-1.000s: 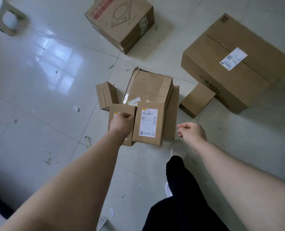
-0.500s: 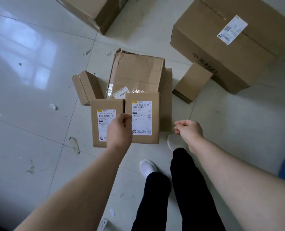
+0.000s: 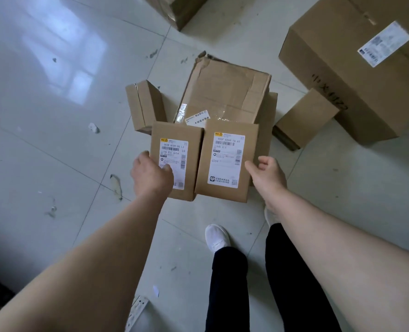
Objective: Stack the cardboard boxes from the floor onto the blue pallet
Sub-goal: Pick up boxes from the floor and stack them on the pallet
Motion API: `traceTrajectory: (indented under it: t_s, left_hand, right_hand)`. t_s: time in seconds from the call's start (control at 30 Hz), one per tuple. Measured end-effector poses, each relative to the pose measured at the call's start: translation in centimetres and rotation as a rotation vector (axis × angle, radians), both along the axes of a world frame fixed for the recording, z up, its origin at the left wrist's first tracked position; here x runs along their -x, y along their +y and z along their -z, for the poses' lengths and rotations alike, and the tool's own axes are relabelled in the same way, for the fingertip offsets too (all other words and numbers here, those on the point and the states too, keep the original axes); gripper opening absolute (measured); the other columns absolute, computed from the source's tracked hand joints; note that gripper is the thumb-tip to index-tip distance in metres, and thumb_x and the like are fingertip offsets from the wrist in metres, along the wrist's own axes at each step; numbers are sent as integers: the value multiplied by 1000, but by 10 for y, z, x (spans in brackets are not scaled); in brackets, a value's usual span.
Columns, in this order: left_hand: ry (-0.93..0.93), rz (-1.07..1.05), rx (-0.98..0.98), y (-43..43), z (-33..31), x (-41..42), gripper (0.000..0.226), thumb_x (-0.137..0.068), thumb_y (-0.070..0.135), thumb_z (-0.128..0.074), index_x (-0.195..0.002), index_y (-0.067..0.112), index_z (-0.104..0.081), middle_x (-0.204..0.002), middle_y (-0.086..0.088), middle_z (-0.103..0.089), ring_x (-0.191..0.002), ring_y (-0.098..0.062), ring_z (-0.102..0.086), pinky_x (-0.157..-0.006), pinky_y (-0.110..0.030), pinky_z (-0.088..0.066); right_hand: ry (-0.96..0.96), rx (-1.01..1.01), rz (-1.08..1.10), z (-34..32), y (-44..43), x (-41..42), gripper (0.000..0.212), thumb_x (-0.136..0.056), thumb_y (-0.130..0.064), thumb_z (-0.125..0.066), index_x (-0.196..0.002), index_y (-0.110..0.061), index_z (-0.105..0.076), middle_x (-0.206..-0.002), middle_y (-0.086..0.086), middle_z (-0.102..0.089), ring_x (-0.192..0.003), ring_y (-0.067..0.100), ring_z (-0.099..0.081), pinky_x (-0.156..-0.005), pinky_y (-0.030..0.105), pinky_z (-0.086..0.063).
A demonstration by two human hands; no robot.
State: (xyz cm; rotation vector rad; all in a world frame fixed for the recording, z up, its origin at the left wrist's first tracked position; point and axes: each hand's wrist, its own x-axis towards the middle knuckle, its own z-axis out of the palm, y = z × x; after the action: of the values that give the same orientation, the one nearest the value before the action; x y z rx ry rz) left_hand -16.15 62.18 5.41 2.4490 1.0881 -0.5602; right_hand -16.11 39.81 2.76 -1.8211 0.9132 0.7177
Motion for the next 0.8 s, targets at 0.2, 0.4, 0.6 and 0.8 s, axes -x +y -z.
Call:
traceTrajectory:
  t_s: [0.2,0.4,0.6,0.8]
  left_hand:
    - [64,-330,377,25,29,5,57,-85,28,-70,-128,9,-37,-118,-7,-59,-98,-25,-59,-82,-35,-46]
    - [24,-336,517,10,36,15,55,-81,31,-77,-123,15,-47,-117,-4,-63,-99,-25,-66,-75,-35,-53]
    - [127,-118,611,-84,22,5,61,-74,34,-81,-119,23,-41,-112,-4,-64,-94,-25,-69,-81,-45,-59]
    - [198,156,581,-206,33,-20,66,-71,39,-78,-121,27,-38,-115,-3,-63,-95,-23,-67,-72,-41,-61]
  right_hand:
    - [87,-223,6,20,9,2,88,-85,-37,-71,-151,-16,-17,-141,-3,-47,-117,13,-48,-92,24,-37]
    - [93,-186,131,46,-7,23,91,-66,-47,-81,-138,-25,-31,-132,-4,-58,-117,22,-56,-103,42,-44]
    - [73,-95,416,22,-93,57,86,-67,-38,-85,-134,-22,-33,-113,-6,-61,-102,20,-59,-89,33,-44]
    - [88,-29,591,27,-201,65,90,-68,-40,-84,-137,-19,-31,-108,-5,-61,-104,23,-61,-98,41,-47]
